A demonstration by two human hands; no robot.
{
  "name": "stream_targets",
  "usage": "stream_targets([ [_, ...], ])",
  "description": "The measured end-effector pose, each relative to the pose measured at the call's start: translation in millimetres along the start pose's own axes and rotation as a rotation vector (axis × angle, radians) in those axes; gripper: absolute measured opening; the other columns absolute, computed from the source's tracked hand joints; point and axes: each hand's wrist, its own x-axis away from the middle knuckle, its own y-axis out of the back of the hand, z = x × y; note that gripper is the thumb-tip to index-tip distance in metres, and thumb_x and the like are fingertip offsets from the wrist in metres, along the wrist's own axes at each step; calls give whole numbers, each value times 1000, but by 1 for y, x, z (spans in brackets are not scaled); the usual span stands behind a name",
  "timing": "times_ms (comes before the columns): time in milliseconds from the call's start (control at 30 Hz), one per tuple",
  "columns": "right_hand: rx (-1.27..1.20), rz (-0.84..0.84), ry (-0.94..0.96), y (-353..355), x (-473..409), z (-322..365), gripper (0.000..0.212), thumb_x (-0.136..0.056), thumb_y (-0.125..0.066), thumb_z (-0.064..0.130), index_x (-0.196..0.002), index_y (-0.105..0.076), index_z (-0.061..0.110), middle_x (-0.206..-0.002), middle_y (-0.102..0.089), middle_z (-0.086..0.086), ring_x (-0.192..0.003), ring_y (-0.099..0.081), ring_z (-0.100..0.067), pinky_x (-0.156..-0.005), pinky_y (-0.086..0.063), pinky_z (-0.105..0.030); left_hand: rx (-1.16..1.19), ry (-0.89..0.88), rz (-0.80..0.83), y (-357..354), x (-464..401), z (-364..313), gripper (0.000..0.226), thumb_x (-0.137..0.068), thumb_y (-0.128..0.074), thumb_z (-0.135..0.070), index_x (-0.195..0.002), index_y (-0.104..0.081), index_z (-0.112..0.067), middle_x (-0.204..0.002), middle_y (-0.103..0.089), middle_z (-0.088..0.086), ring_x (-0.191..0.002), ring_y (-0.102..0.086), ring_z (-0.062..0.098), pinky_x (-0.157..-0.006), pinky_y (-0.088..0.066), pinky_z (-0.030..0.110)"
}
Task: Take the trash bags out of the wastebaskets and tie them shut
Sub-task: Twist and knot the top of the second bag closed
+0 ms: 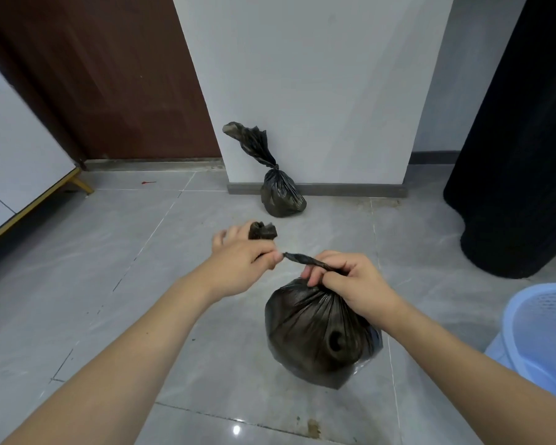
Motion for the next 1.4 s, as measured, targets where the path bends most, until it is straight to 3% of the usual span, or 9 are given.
stream_targets([
  [133,-242,-135,-113,-4,5,5,30,-87,-55,-12,-83,-77,7,-93,-77,-1,-93,-70,-9,-80,-49,-14,45,-24,91,-24,3,0,40,-103,-32,-48,-72,-45,-26,-87,-52,-2,-104,-45,23,-97,-30,40],
  [267,-526,-176,-269,-7,9,0,24,-87,-58,-4,-102,-75,4,-104,-75,-12,-89,-70,-18,-77,-56,-25,201,22,208,-33,10,-6,34,-101,-42,-44,-86,-58,-19,-91,-67,8,-94,-62,28,-86,-48,40],
  [400,-529,-228,-342,-8,7,-5,26,-87,-63,1,-110,-74,9,-102,-74,-13,-82,-69,-19,-84,-57,-30,-233,-177,193,-25,18,-18,12,-96,-40,-18,-100,-52,-19,-97,-67,10,-92,-61,35,-70,-36,37],
  [667,172,-124,-306,-4,-5,-24,28,-97,-51,6,-121,-65,14,-118,-67,1,-105,-60,-4,-90,-42,-7,-498,-489,7,-20,27,-31,15,-98,-37,-23,-102,-51,-21,-87,-65,5,-89,-58,28,-77,-32,36],
  [800,575,-32,-226,-1,-4,-28,25,-95,-50,10,-113,-64,21,-114,-64,6,-110,-57,-10,-101,-41,-27,-304,-448,-98,-16,31,-28,24,-99,-39,-36,-101,-60,-25,-97,-55,0,-96,-50,24,-78,-34,35],
  [967,912,171,-161,-5,3,-19,19,-90,-54,31,-75,-50,21,-74,-50,10,-86,-50,-16,-91,-35,-38,-124,-273,-117,-13,28,-48,28,-94,-49,-38,-83,-68,-21,-110,-40,-4,-99,-36,19,-86,-38,35],
  [1133,356,110,-279,-12,3,-19,15,-84,-60,27,-69,-59,25,-84,-61,-1,-87,-57,-14,-91,-43,-37,87,-151,-197,1,10,-64,15,-89,-56,-34,-83,-61,-22,-102,-47,-5,-92,-45,18,-87,-40,37],
  [1267,-5,88,-426,-2,4,-17,14,-74,-61,22,-79,-54,12,-93,-53,-1,-83,-56,-3,-75,-39,-7,345,-32,-310,14,4,-41,12,-84,-61,-26,-94,-55,-28,-90,-55,-11,-68,-47,1,-72,-38,31],
  [1400,-74,78,-444,2,3,-17,25,-90,-44,2,-71,-57,8,-78,-60,1,-67,-59,0,-64,-42,-4,372,15,-98,2,8,-22,11,-86,-62,-22,-85,-66,-32,-77,-63,-16,-55,-48,0,-67,-36,24],
])
